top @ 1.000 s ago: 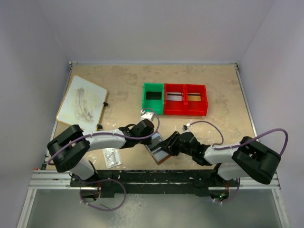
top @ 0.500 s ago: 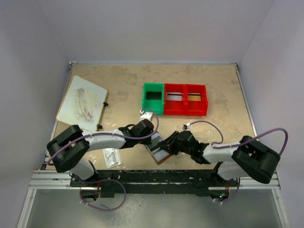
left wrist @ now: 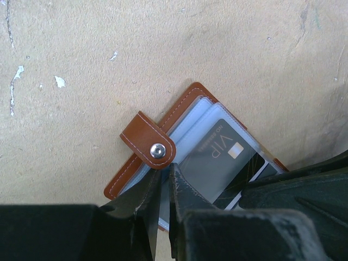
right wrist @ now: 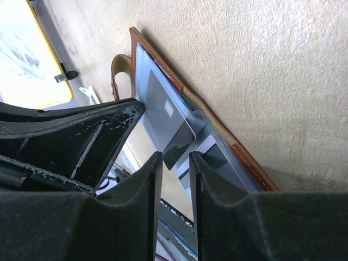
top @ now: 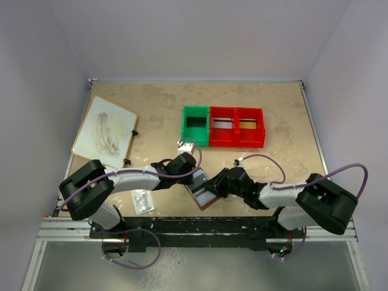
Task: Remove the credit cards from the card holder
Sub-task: Remove the credit card from the card holder.
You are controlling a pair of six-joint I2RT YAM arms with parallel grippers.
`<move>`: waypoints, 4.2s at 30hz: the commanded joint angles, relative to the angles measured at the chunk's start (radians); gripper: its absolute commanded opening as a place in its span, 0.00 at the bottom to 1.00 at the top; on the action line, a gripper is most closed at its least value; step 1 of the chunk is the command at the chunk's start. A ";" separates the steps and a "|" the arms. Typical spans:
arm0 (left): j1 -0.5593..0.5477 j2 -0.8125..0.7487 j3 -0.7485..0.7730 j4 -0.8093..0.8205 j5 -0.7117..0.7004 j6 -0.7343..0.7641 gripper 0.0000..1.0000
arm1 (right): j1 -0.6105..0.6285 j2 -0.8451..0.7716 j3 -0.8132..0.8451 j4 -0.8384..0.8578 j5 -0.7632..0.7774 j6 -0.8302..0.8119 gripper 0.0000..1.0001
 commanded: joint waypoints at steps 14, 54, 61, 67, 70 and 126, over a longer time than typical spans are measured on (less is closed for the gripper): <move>-0.012 0.003 -0.033 -0.075 0.005 -0.018 0.08 | 0.003 0.071 0.017 0.057 0.018 0.001 0.23; -0.040 -0.159 -0.052 -0.066 -0.023 -0.046 0.11 | -0.003 -0.010 -0.028 0.056 0.059 -0.004 0.00; -0.043 -0.198 -0.022 -0.017 0.012 -0.044 0.23 | -0.005 -0.041 -0.005 -0.013 0.017 -0.061 0.00; -0.046 -0.087 0.060 -0.044 0.010 -0.070 0.00 | -0.004 -0.041 -0.063 0.041 -0.036 -0.056 0.00; -0.061 -0.013 0.112 -0.120 -0.040 -0.110 0.00 | -0.005 -0.057 -0.072 0.030 -0.044 -0.064 0.00; -0.203 0.254 0.307 -0.396 -0.237 -0.188 0.00 | -0.009 0.117 -0.083 0.294 -0.102 -0.056 0.25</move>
